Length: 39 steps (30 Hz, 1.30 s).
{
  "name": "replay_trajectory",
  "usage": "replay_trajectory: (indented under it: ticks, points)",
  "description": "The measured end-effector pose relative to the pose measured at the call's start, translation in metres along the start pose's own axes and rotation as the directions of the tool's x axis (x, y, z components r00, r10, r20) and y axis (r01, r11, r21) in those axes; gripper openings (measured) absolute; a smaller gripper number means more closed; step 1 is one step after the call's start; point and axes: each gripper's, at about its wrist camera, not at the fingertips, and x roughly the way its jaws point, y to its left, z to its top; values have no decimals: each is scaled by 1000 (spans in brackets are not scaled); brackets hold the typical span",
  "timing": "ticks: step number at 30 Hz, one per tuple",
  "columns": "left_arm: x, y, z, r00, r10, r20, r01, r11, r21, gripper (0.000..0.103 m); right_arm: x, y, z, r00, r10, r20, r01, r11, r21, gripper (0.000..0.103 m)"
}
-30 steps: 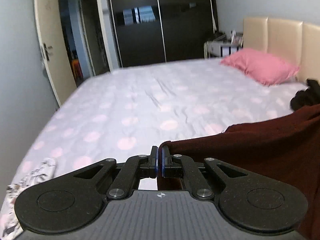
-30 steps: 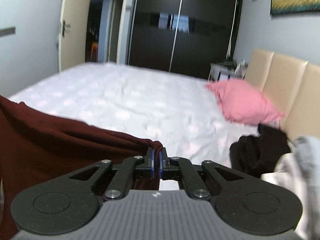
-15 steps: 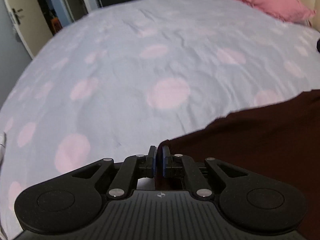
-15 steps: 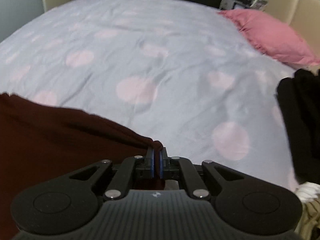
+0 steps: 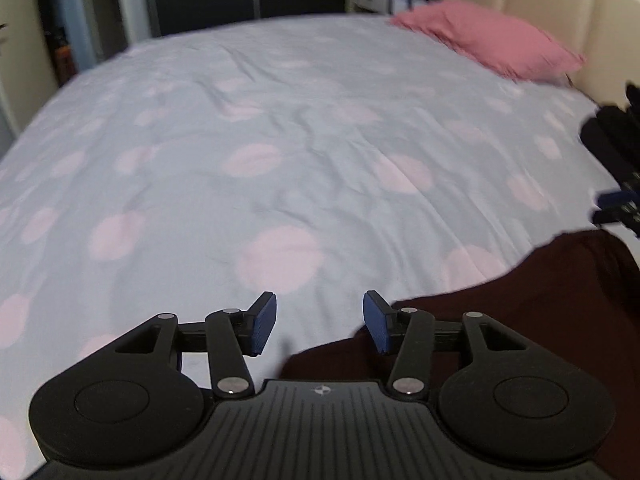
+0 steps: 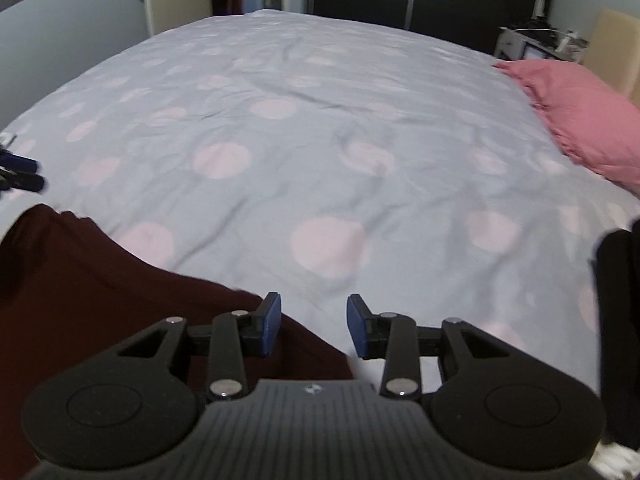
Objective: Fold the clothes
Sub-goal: 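Spread the sweater flat on the bed and open both tools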
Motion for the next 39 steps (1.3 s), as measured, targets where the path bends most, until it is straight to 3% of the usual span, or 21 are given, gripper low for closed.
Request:
replay_trajectory:
  ticks: [4,6,7,8,11,12,15,19,23,26,27,31,34,39]
  points:
    - [31,-15,0,996,-58,-64,60,998,16,44,29,14,9,996,81,-33,-81,997,3,38]
    - [42,-21,-3,992,-83,-95,85,996,19,34,44,21,12,992,117,-54,-117,993,5,38]
    - [45,-24,-6,991,-84,-99,87,996,25,34,49,24,11,990,126,-68,-127,992,-3,37]
    - [45,-27,-8,993,-78,-87,81,996,38,32,55,27,10,987,132,-88,-134,991,-18,31]
    - [39,-30,-9,994,-91,-56,94,994,48,12,60,34,5,984,139,-113,-146,987,-59,18]
    - [37,-32,-9,996,-85,-36,87,995,58,9,59,35,4,983,144,-111,-152,986,-69,12]
    - [29,-33,-3,997,-70,44,67,996,64,8,52,34,6,991,118,-63,-123,989,-86,9]
    - [39,-34,5,999,-40,36,38,998,46,8,51,30,16,996,83,-12,-84,994,-70,9]
    - [53,-38,1,1000,-10,-14,11,999,49,10,70,33,13,994,75,-74,-80,995,-67,10]
    - [46,-36,2,1000,5,-7,-5,1000,20,20,68,30,12,994,76,-78,-78,997,-24,24]
    - [39,-35,2,1000,19,6,-19,1000,24,21,64,28,14,994,79,-75,-80,997,0,30]
    - [2,-28,3,998,49,36,-49,999,-3,24,29,26,16,998,40,-40,-40,999,-3,32]
    - [-33,-26,-5,996,70,53,-69,998,-9,34,-6,26,11,999,32,-36,-32,999,13,33]
    - [-92,-31,-34,996,91,10,-91,996,-17,44,-69,37,-20,996,63,-68,-59,997,53,40]
